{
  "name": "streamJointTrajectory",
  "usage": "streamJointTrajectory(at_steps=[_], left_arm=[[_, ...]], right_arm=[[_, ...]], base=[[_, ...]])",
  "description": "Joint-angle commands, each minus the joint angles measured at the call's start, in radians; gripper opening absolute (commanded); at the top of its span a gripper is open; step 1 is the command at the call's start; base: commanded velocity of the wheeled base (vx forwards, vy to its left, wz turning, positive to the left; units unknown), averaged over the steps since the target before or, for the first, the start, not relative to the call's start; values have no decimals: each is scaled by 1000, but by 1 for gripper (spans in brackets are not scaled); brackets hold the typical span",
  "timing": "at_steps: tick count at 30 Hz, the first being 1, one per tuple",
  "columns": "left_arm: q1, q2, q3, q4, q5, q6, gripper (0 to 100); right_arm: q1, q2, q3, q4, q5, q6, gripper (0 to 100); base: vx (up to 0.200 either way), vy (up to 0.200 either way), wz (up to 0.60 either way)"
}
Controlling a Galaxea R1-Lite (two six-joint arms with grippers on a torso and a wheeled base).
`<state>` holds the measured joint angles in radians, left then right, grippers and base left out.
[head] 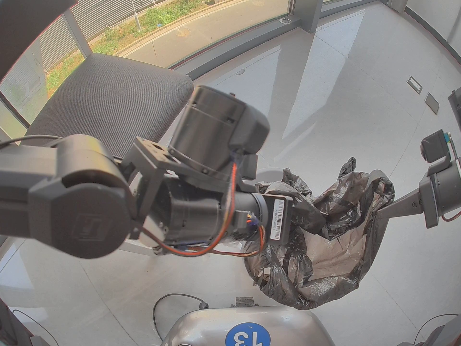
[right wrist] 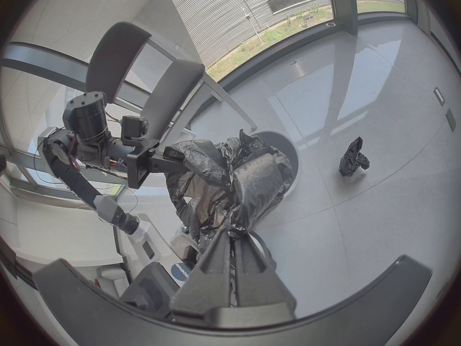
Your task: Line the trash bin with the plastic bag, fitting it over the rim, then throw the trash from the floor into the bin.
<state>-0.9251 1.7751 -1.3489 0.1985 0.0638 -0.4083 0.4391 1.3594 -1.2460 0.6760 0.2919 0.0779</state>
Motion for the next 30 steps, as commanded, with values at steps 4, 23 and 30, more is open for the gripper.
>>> streamJointTrajectory(at_steps=[4, 23, 30], left_arm=[[32, 152, -84, 9, -13, -12, 0], [163, 386, -282, 52, -68, -58, 0], [233, 432, -363, 50, -44, -75, 0]], right_arm=[[-48, 126, 19, -1, 1, -49, 0], [-163, 465, 20, -243, 61, -90, 0], [-249, 563, 10, -431, 62, -92, 0]], base=[[0, 0, 0], [0, 0, 0], [0, 0, 0]])
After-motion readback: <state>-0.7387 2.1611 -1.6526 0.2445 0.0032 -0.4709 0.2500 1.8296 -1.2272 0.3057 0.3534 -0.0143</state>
